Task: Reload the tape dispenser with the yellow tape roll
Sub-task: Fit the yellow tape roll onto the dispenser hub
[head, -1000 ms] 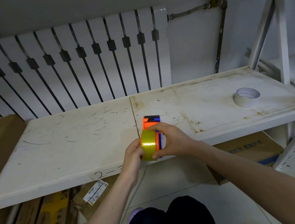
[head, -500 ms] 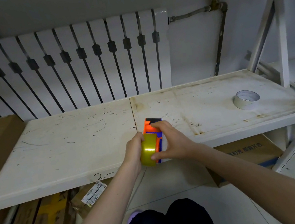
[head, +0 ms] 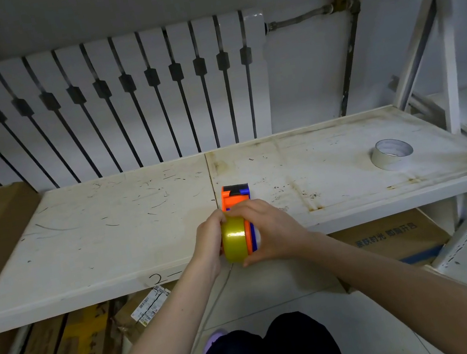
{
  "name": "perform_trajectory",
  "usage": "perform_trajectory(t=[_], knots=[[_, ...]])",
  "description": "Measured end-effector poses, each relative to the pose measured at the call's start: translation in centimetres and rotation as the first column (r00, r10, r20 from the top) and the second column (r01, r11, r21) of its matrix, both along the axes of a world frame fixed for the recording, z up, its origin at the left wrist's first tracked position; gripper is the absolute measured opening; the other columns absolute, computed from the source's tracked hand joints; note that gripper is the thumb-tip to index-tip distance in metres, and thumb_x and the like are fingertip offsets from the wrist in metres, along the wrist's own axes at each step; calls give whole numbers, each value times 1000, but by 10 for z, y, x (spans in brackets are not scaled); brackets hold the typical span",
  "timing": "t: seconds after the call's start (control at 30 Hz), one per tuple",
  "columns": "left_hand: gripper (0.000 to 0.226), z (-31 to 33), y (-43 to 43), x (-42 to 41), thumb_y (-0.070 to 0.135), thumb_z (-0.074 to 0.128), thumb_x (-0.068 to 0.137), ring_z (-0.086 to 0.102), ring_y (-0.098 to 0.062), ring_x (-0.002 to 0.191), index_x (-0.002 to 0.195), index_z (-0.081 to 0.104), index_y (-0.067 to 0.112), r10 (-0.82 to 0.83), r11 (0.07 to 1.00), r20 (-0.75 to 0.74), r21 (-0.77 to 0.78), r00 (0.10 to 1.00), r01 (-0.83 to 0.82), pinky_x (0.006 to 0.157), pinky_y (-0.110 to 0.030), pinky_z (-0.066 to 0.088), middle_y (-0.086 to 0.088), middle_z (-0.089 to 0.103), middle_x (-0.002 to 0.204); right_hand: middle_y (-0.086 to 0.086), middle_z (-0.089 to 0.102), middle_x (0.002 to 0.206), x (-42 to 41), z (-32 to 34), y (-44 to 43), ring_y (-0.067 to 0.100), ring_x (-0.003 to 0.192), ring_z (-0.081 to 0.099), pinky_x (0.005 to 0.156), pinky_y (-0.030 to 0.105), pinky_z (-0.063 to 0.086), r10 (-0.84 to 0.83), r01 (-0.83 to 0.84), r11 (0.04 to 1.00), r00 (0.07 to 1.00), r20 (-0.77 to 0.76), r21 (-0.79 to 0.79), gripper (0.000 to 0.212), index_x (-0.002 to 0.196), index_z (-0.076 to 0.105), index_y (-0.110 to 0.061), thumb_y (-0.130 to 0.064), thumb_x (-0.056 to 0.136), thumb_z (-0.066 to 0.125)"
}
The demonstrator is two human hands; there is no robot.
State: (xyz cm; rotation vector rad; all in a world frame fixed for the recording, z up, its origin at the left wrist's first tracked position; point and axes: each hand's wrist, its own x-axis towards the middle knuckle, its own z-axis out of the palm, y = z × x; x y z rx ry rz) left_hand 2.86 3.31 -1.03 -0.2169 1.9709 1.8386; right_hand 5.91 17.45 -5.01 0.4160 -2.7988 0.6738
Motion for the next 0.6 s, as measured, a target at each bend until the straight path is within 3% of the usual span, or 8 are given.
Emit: perform_trajectory(t=[0.17, 0.33, 0.6], knots=[[6, -5, -2, 3, 15, 46, 74, 45, -20, 65, 69, 48, 14, 14, 1000, -9, 24, 1000, -13, 58, -28, 36, -6, 47, 71, -4, 47, 138, -2, -2, 3, 13, 125, 43, 97, 32, 46, -28, 29, 999, 999, 20, -28, 95, 135, 39, -27, -50, 54, 84], [11, -3, -1, 5, 17, 45, 83, 51, -19, 66, 75, 52, 15, 31, 999, 17, 33, 999, -32, 58, -26, 40, -4, 54, 73, -4, 47, 138, 0, 0, 1, 14, 126, 43, 97, 34, 47, -20, 20, 1000, 1000, 17, -7, 93, 135, 39, -27, -48, 56, 83], [17, 9, 2, 9, 9, 41, 81, 46, -17, 59, 66, 44, 15, 55, 997, 72, 40, 996, -58, 51, -26, 35, -3, 47, 67, -3, 49, 136, -1, 2, 1, 15, 123, 46, 94, 33, 47, -33, 33, 999, 999, 28, 4, 93, 134, 41, -26, -49, 55, 84]])
